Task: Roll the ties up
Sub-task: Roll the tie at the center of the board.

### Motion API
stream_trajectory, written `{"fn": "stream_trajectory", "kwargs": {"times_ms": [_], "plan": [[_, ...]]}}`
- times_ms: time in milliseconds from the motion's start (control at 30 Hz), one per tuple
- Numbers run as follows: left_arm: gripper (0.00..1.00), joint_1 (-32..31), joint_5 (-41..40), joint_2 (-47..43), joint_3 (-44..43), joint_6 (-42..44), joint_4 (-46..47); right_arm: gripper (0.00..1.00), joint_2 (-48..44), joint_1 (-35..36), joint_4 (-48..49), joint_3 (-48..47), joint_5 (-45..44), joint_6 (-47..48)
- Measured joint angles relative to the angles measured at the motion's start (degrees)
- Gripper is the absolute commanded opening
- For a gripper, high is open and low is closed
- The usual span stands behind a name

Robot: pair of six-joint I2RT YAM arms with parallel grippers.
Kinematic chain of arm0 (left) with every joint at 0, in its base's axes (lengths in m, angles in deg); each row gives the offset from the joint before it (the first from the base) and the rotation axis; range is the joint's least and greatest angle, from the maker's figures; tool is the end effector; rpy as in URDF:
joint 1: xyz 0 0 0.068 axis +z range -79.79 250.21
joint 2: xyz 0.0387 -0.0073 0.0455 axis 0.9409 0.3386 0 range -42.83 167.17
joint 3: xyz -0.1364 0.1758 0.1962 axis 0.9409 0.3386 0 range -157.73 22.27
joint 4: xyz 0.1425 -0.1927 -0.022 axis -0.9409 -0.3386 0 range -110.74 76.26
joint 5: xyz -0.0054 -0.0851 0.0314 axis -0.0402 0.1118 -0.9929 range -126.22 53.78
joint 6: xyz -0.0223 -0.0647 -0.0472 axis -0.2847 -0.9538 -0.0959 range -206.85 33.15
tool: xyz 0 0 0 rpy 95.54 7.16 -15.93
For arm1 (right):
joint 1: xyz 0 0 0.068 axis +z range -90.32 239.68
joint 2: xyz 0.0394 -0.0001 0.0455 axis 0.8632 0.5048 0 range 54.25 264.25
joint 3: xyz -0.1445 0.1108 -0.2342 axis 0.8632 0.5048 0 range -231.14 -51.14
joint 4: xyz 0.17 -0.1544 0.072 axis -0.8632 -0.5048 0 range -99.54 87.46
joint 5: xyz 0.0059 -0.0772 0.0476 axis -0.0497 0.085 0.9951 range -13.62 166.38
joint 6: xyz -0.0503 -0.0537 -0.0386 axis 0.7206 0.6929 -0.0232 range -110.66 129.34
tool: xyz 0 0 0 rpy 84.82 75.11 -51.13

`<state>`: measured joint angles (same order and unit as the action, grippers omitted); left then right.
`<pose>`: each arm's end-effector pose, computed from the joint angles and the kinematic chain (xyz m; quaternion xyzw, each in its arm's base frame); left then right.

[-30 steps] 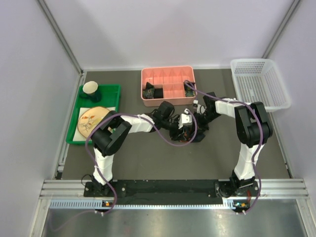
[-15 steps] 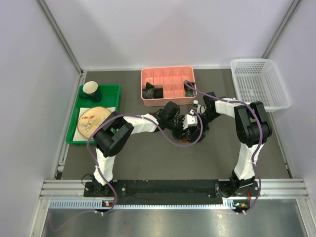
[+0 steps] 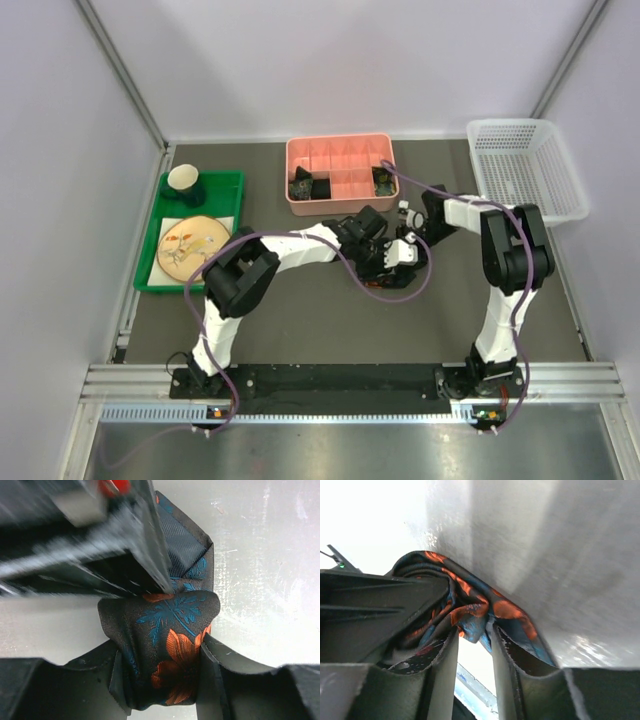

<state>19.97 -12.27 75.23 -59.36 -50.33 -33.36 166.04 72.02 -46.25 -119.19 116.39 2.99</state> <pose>0.2645 -0.3638 0.1678 0.6866 0.6384 -0.2311 0.2599 0.3175 0.1173 0.1414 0.0567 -0.9377 -0.3409 0.0349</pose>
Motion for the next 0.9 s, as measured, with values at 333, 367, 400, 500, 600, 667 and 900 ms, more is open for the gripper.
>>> {"fn": "stream_trajectory", "kwargs": {"times_ms": [333, 367, 400, 500, 600, 667, 900], "plan": [[0.08, -0.5, -0.9, 1.0, -1.7, 0.8, -2.1, 0.57, -2.6, -4.9, 1.5, 2.8, 8.6, 2.2], [0.08, -0.5, -0.9, 1.1, -1.8, 0.8, -2.3, 0.57, -3.1, -5.0, 2.4, 3.6, 9.5, 1.7], [0.08, -0.5, -0.9, 1.1, -1.9, 0.9, -2.5, 0.57, -3.3, -5.0, 2.8, 3.9, 9.9, 1.4], [0.08, -0.4, -0.8, 1.3, -2.2, 1.0, -2.9, 0.56, -3.3, -5.0, 4.3, 4.7, 11.2, 0.7], [0.08, -0.4, -0.8, 1.4, -2.4, 1.2, -3.3, 0.56, -3.4, -5.2, 4.5, 4.9, 11.8, 0.7], [0.08, -0.4, -0.8, 1.4, -2.4, 1.2, -3.3, 0.56, -4.1, -6.1, 3.8, 5.2, 12.4, 1.3], [0.09, -0.4, -0.3, 1.5, -2.5, 1.7, -3.3, 0.70, -7.3, -9.5, 0.3, 5.4, 16.4, 3.4]]}}
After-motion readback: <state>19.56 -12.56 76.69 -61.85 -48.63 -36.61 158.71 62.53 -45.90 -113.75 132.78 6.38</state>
